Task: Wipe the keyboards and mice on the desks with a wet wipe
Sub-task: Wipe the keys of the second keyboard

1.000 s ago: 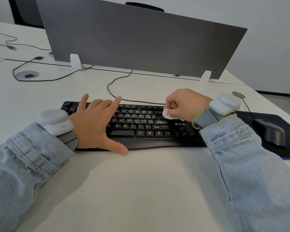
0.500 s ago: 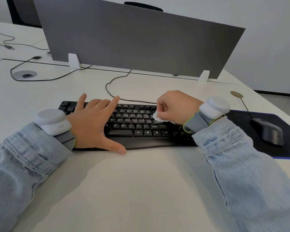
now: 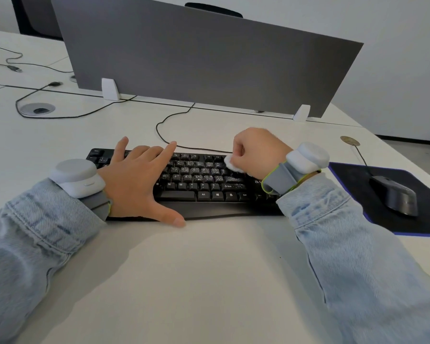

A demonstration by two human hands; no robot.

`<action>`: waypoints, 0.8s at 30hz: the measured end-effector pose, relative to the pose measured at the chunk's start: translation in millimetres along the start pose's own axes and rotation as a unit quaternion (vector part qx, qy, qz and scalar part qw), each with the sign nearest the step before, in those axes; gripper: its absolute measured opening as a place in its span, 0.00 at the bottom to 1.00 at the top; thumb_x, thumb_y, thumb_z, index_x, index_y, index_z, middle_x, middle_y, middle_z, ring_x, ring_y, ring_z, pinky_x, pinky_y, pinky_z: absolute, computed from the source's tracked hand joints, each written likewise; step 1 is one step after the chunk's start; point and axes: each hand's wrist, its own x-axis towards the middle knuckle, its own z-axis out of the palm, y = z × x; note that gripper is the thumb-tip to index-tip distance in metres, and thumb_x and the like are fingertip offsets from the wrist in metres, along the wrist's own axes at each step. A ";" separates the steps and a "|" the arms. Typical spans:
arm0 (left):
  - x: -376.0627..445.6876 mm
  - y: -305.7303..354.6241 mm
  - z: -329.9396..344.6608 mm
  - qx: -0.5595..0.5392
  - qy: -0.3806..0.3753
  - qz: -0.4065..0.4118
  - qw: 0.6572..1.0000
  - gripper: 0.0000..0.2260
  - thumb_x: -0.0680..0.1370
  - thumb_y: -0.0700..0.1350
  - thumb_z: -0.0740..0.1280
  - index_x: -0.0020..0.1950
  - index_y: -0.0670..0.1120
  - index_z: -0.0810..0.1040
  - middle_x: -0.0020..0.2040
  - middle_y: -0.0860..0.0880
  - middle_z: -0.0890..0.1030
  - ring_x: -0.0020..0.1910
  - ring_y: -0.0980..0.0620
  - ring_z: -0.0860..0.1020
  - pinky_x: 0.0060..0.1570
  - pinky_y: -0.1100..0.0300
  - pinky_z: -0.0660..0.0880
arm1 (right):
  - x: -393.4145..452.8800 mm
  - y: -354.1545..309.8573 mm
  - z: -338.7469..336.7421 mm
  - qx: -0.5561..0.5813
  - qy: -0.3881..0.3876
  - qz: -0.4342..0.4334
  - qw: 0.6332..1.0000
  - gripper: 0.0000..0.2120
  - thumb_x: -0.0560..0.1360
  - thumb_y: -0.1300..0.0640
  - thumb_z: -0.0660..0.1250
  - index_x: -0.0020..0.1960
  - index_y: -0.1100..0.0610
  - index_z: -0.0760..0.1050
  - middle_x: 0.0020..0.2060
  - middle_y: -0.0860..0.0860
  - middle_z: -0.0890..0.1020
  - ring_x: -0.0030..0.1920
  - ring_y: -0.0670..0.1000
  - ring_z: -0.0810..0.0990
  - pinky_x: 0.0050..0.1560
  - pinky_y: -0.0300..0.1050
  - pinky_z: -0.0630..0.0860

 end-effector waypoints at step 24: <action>0.4 -1.1 3.7 0.005 0.015 -0.004 1.000 0.69 0.51 0.87 0.50 0.81 0.49 0.33 0.77 0.54 0.58 0.79 0.49 0.54 0.76 0.35 0.38 | -17.1 11.6 -7.0 0.141 -0.022 -0.080 0.987 0.05 0.73 0.49 0.71 0.42 0.50 0.78 0.29 0.47 0.78 0.29 0.41 0.73 0.33 0.35 0.67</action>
